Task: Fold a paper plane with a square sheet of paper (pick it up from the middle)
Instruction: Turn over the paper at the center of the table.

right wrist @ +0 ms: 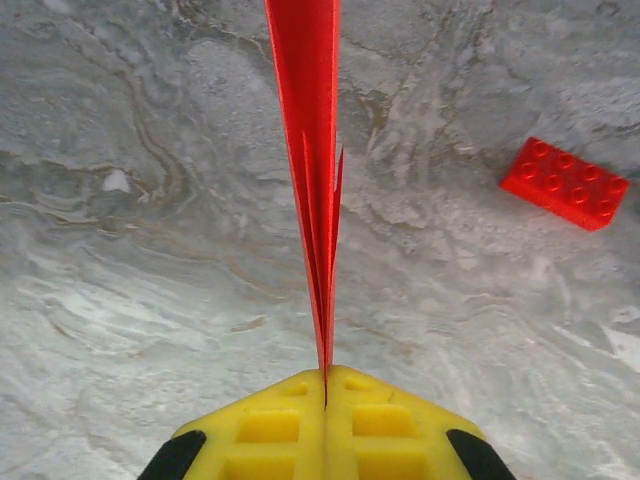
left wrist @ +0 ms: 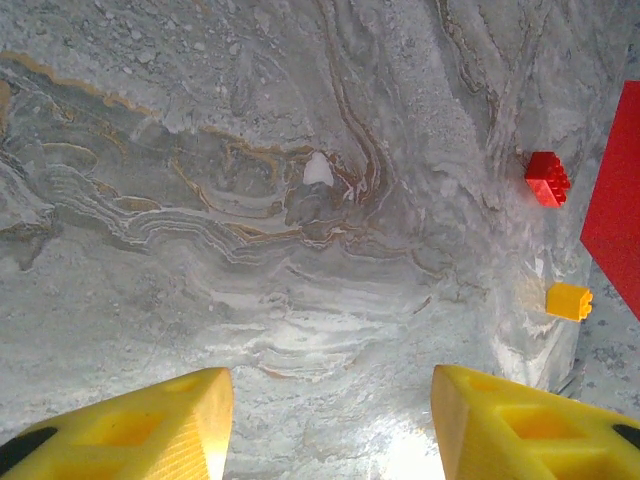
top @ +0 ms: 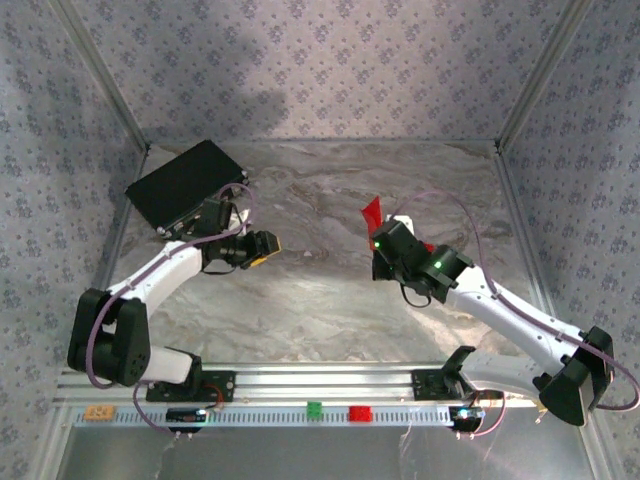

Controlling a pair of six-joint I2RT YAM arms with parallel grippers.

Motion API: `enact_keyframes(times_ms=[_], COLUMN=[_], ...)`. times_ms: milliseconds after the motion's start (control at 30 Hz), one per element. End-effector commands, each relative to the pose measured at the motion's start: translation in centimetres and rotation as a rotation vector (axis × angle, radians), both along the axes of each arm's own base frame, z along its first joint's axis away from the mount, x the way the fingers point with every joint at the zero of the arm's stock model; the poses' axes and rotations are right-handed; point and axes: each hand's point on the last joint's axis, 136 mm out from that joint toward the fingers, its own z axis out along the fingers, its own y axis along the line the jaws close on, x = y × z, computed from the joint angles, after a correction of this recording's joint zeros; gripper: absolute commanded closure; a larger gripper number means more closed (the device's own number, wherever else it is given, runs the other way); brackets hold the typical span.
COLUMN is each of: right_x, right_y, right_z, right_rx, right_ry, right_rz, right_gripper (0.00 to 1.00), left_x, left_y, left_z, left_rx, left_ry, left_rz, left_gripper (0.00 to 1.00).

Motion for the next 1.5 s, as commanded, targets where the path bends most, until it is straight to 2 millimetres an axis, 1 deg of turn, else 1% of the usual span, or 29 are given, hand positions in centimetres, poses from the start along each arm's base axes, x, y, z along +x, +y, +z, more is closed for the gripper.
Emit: enact_keyframes(times_ms=[0, 67, 167, 267, 300, 367, 433, 567, 700, 767, 933, 967, 1033, 1133, 1167, 1267, 1333, 1367, 1400, 1433, 1467], right_x=[-0.3, -0.4, -0.2, 0.3, 0.5, 0.7, 0.9, 0.5, -1.1, -2.1, -4.3, -4.6, -5.4, -5.8, -5.6, -4.6, -3.5, -2.7, -2.2, -1.7, -1.2], right_y=[-2.0, -2.4, -2.1, -1.7, -1.3, -0.7, -0.1, 2.5, 5.9, 7.0, 9.8, 10.3, 11.7, 13.3, 13.5, 12.7, 11.7, 11.2, 10.8, 10.6, 10.2], right_z=[-0.7, -0.9, -1.1, -1.5, -1.7, -2.1, -2.7, -4.3, -6.5, -7.5, -9.9, -10.2, -10.5, -9.4, -8.9, -7.7, -7.4, -7.5, -7.6, -7.4, -7.8], right_rx=[-0.180, -0.208, -0.272, -0.338, -0.368, -0.447, -0.520, -0.591, -0.621, -0.615, -0.538, -0.510, -0.414, -0.246, -0.188, -0.046, 0.087, 0.158, 0.240, 0.313, 0.377], right_ry=[-0.028, -0.033, -0.076, -0.098, -0.104, -0.119, -0.123, -0.122, -0.097, -0.074, 0.000, 0.016, 0.051, 0.050, 0.048, 0.030, 0.042, 0.054, 0.070, 0.079, 0.096], right_rz=[0.031, 0.036, 0.086, 0.108, 0.123, 0.149, 0.161, 0.241, 0.375, 0.422, 0.510, 0.518, 0.548, 0.564, 0.563, 0.505, 0.444, 0.427, 0.405, 0.380, 0.349], right_gripper=[0.96, 0.96, 0.96, 0.96, 0.96, 0.95, 0.95, 0.95, 0.93, 0.91, 0.86, 0.83, 0.75, 0.56, 0.53, 0.52, 0.52, 0.55, 0.60, 0.64, 0.67], left_x=[-0.1, -0.2, -0.7, -1.2, -1.4, -1.4, -1.0, -0.1, 0.1, -0.1, -0.5, -0.5, -0.5, -0.5, -0.5, -0.5, -0.6, -0.5, -0.5, -0.5, -0.5], left_y=[0.8, 1.0, 1.6, 3.1, 3.6, 4.7, 5.4, 6.4, 7.1, 7.2, 7.2, 7.1, 6.9, 6.8, 6.7, 6.4, 6.0, 5.8, 5.6, 5.4, 5.2], left_z=[1.5, 2.0, 2.5, 2.6, 2.6, 2.5, 2.6, 3.2, 3.4, 3.5, 3.1, 3.1, 3.1, 3.1, 3.0, 3.0, 2.8, 2.8, 2.7, 2.5, 2.4], left_rx=[0.020, 0.020, 0.036, 0.100, 0.117, 0.149, 0.155, 0.153, 0.170, 0.176, 0.170, 0.167, 0.160, 0.153, 0.149, 0.133, 0.114, 0.099, 0.082, 0.068, 0.051], left_ry=[-0.056, -0.061, -0.074, -0.095, -0.100, -0.105, -0.101, -0.110, -0.110, -0.109, -0.101, -0.101, -0.101, -0.098, -0.097, -0.094, -0.091, -0.090, -0.085, -0.080, -0.074], left_rz=[0.012, 0.024, 0.040, 0.090, 0.105, 0.139, 0.165, 0.208, 0.219, 0.218, 0.213, 0.211, 0.202, 0.194, 0.191, 0.182, 0.172, 0.168, 0.167, 0.167, 0.168], left_gripper=[0.44, 0.44, 0.44, 0.43, 0.41, 0.38, 0.38, 0.38, 0.38, 0.38, 0.38, 0.38, 0.38, 0.38, 0.38, 0.38, 0.38, 0.38, 0.38, 0.39, 0.39])
